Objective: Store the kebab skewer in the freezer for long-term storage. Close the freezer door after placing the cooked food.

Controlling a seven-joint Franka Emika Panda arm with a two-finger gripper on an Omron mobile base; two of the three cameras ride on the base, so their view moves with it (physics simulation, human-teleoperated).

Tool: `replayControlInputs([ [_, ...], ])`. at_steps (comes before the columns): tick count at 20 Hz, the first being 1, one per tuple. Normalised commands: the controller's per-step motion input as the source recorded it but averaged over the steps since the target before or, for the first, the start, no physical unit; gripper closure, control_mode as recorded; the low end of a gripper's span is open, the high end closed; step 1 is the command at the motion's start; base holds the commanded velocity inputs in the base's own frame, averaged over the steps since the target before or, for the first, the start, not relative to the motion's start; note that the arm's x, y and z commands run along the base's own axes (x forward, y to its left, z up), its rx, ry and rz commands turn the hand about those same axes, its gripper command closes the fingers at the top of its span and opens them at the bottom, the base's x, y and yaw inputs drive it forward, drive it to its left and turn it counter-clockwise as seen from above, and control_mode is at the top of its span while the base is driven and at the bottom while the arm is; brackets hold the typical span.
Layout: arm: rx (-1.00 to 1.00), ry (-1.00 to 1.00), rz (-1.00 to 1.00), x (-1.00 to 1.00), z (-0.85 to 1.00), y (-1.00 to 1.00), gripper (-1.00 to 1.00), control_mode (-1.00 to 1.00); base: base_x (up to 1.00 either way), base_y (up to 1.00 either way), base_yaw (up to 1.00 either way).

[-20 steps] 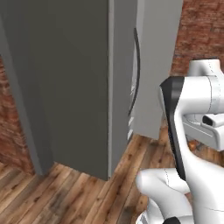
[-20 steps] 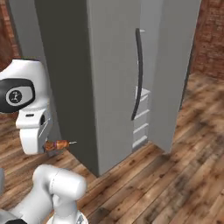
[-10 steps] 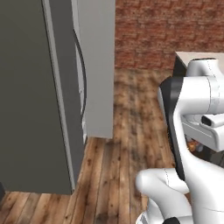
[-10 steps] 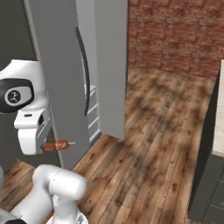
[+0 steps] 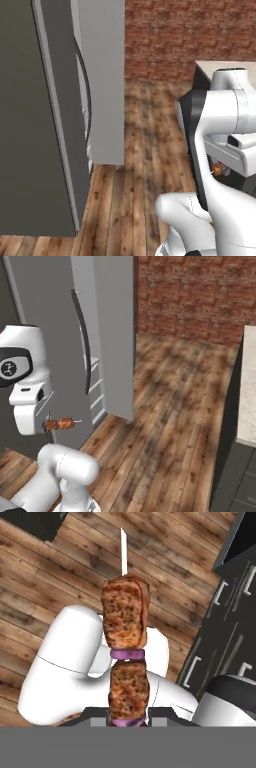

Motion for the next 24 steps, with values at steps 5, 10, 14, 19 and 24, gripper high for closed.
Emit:
replayControlInputs([
  [5,0.00,0.00,0.00,0.00,0.00,0.00,1.00,1.00,0.86,-0.03,0.00],
  [10,0.00,0.00,0.00,0.00,0.00,0.00,1.00,1.00,0.70,0.00,0.00],
  [14,0.00,0.00,0.00,0.00,0.00,0.00,1.00,1.00,0.70,0.00,0.00],
  [19,0.00,0.00,0.00,0.00,0.00,0.00,1.00,1.00,0.63,0.00,0.00],
  [24,0.00,0.00,0.00,0.00,0.00,0.00,1.00,1.00,0.47,0.03,0.00],
])
